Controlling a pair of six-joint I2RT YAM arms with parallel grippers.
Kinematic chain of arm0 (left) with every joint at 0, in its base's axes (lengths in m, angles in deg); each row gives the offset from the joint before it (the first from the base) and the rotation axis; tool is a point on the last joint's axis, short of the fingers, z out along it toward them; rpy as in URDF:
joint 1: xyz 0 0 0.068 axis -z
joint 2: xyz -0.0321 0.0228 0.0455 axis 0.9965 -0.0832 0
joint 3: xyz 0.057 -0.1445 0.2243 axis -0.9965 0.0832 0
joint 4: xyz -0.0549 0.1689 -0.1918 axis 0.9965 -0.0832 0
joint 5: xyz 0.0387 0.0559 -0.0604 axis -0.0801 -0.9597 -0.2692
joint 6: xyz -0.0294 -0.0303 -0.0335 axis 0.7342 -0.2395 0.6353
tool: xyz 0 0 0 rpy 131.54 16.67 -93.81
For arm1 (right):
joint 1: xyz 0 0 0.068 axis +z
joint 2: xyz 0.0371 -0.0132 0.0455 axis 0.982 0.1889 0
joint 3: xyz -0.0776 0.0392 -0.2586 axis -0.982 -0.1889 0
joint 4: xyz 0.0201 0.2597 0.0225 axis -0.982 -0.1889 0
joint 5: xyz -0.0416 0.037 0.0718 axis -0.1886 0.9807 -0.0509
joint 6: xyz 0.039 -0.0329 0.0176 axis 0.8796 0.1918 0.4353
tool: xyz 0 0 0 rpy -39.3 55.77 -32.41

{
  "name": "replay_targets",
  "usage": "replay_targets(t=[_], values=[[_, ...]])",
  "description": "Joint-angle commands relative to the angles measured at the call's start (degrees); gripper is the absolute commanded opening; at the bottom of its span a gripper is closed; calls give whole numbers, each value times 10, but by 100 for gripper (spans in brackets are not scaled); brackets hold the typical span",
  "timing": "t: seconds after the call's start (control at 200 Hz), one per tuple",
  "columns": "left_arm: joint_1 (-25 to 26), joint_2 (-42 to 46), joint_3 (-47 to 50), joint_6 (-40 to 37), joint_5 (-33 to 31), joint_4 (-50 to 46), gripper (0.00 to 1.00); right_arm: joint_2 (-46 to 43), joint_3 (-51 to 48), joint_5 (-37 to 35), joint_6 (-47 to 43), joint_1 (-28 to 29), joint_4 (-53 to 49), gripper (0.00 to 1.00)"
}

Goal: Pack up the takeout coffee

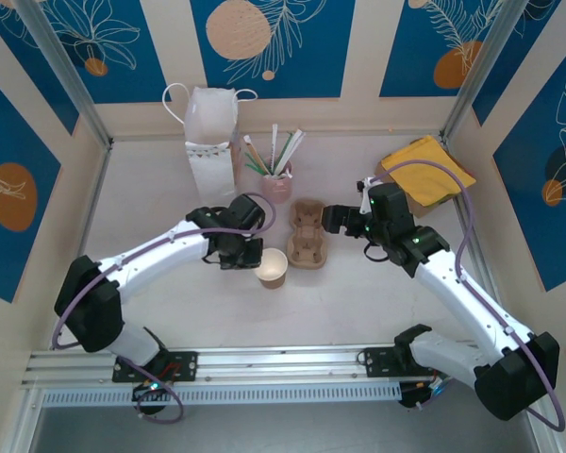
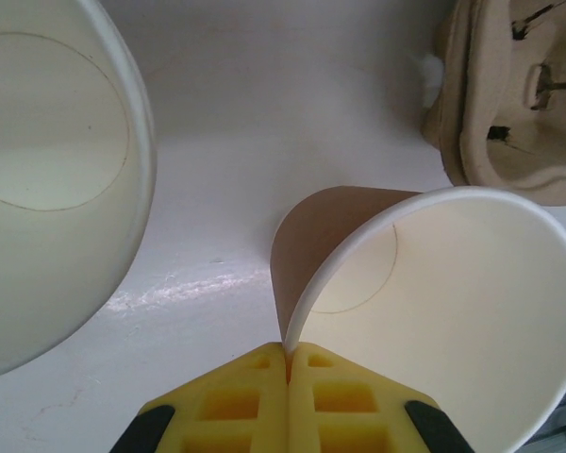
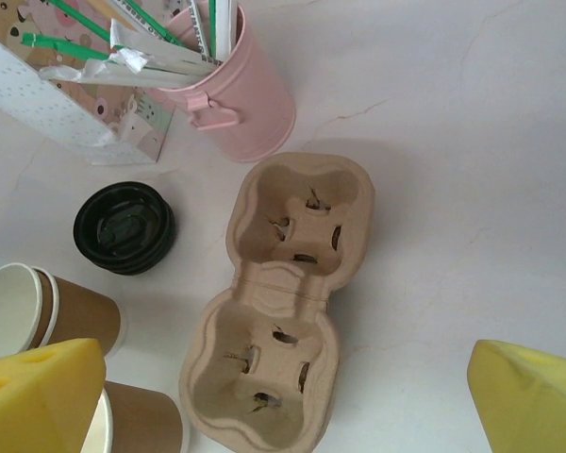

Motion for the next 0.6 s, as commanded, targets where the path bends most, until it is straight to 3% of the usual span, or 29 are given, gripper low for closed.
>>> replay_targets(t=[0.0, 0.3, 0.45, 0.595], values=[[9, -9, 5, 0, 11, 0, 1, 3, 3, 11, 8, 1, 6, 99], [15, -33, -5, -10, 10, -9, 4, 20, 12, 13, 12, 5, 9, 99], [16, -34, -13, -14, 10, -13, 19, 28, 19, 13, 11, 9, 9, 99], [16, -38, -31, -19, 9, -27, 27, 37, 28, 12, 7, 15, 9, 99]])
